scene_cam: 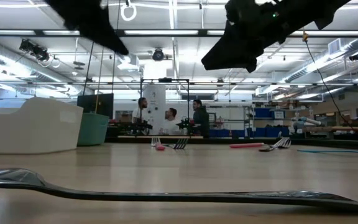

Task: Sort silverware by color (type)
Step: Put the blue fork into the white bin

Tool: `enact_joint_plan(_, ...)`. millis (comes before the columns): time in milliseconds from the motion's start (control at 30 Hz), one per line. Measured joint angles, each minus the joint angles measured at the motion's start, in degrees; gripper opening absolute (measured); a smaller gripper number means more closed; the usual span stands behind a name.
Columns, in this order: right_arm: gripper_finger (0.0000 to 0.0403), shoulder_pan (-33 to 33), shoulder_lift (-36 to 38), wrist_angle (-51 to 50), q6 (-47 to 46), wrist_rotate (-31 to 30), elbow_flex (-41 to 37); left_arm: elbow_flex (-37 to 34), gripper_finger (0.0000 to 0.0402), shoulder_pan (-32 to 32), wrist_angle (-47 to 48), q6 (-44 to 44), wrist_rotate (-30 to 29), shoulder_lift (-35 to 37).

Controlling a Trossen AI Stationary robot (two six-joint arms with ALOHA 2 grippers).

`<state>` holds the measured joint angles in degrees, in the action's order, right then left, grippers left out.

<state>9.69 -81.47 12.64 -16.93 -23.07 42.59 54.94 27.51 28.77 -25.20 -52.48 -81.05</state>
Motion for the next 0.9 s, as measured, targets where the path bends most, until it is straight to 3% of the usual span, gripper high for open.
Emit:
enact_joint_plan(167, 0.0127, -3.9, 0.0, 0.1, 0.0, -2.5, 0.0, -5.1, 0.0086, -2.7, -8.9, 6.1, 0.1, 0.0)
enact_joint_plan(500, 0.0126, -13.9, 0.0, -0.9, 2.0, -2.4, 0.0, -5.2, 0.0086, -8.9, -13.4, 11.7, 0.2, 0.0)
enact_joint_plan(733, 0.0126, -17.0, 0.0, -5.9, 4.8, -2.4, 0.0, -5.3, 0.0086, -16.1, -13.3, 15.6, 0.2, 0.0)
enact_joint_plan(900, 0.0126, -18.0, 0.0, -6.6, 5.8, -2.4, 0.0, -9.5, 0.0086, -20.9, -15.8, 15.4, 2.0, 0.1)
